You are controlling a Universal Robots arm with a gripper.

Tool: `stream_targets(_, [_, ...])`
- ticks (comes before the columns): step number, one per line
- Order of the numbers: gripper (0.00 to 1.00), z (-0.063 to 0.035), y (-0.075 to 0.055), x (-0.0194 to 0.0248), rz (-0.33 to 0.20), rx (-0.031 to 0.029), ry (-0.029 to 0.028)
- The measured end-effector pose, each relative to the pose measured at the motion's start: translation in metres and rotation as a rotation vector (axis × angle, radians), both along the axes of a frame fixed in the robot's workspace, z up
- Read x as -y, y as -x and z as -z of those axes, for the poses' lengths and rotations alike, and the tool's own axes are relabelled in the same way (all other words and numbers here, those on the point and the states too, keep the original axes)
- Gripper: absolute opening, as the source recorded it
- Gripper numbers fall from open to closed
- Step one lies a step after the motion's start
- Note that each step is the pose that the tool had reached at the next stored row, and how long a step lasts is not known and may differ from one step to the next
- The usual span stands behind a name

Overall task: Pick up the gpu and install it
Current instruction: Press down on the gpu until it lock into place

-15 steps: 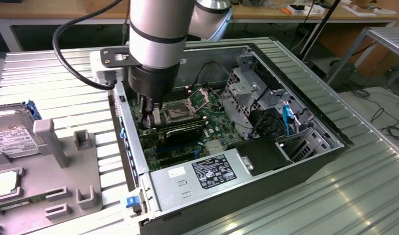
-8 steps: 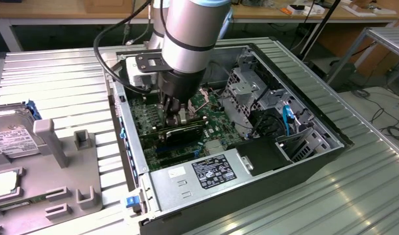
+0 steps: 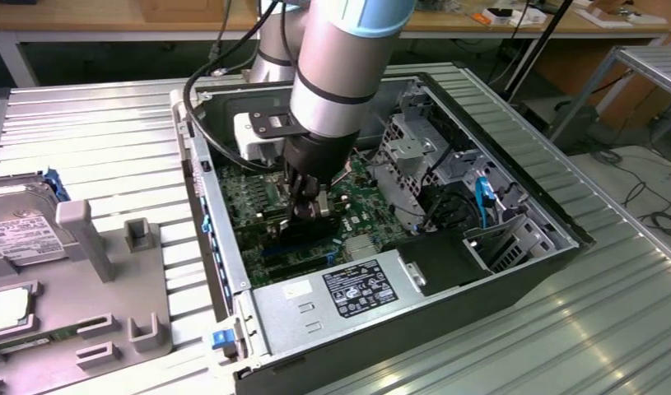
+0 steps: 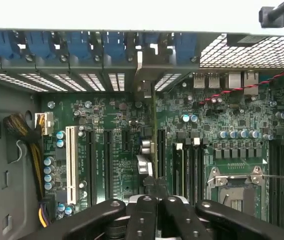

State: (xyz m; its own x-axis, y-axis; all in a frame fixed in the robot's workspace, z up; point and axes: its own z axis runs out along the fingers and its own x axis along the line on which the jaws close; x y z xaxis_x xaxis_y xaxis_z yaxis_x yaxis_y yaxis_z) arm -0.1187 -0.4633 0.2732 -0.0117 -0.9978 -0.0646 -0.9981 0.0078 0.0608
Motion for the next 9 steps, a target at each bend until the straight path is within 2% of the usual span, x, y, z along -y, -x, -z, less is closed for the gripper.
stream_targets(2, [0.11,0.0,0.0,0.003,0.0,-0.0004,0.0001])
stream_targets(9, [0.11,0.001,0.0013,0.0035,0.0,-0.0008,0.0003])
